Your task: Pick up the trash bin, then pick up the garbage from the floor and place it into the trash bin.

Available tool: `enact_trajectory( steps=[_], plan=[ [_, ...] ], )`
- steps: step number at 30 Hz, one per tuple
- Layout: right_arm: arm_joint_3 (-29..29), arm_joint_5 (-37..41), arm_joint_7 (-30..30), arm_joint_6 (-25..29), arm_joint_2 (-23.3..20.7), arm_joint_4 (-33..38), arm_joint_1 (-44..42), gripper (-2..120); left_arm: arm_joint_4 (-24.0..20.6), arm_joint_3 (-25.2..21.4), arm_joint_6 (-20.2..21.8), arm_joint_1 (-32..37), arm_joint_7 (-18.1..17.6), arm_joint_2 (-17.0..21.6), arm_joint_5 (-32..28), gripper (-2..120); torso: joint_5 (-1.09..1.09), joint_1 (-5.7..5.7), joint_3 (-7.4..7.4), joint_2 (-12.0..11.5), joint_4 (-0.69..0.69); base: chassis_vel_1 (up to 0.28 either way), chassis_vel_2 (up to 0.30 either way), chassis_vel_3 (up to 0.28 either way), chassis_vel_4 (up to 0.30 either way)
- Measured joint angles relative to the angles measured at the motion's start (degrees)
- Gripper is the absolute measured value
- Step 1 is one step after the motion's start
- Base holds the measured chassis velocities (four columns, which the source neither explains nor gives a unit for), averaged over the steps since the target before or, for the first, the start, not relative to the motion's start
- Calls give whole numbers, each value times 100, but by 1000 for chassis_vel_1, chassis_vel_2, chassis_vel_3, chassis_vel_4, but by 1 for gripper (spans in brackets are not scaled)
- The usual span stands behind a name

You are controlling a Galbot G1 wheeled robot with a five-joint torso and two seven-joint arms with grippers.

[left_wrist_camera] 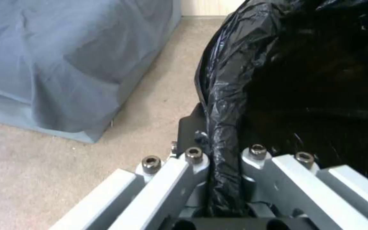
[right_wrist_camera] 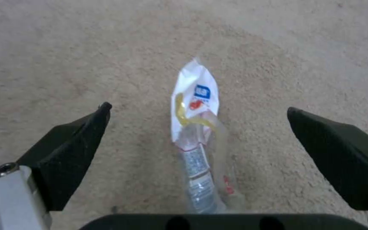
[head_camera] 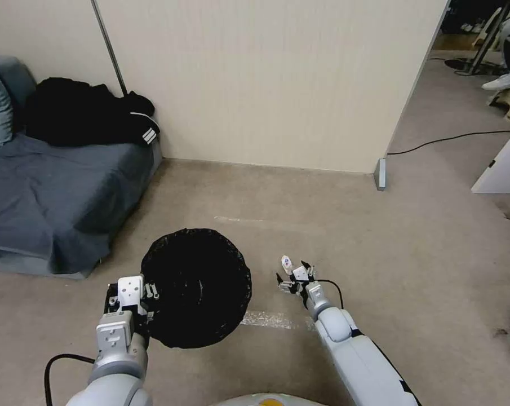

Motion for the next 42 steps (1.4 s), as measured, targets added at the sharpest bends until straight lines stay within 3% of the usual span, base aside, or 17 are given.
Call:
enact_trajectory(
  steps=[15, 19, 26, 42],
  plan=[
    [324, -467, -60, 250, 174, -951, 348, 100, -15, 19, -55, 86, 3, -11, 97, 1, 0, 0, 0, 0, 0, 0, 0, 0, 0],
    [346, -543, -94, 300, 194, -1078, 389, 94, -23, 24, -63, 106, 3, -11, 105, 1, 0, 0, 0, 0, 0, 0, 0, 0, 0],
    [457, -746, -129, 455, 288, -1326, 509, 73, -28, 54, -104, 162, 4, -23, 161, 1, 0, 0, -1, 0, 1, 0, 0, 0, 0],
    [678, -877, -234, 602, 348, -1744, 646, 11, -25, 129, -141, 175, 8, -31, 227, 1, 7, 0, -1, 0, 6, 0, 0, 0, 0]
  ],
)
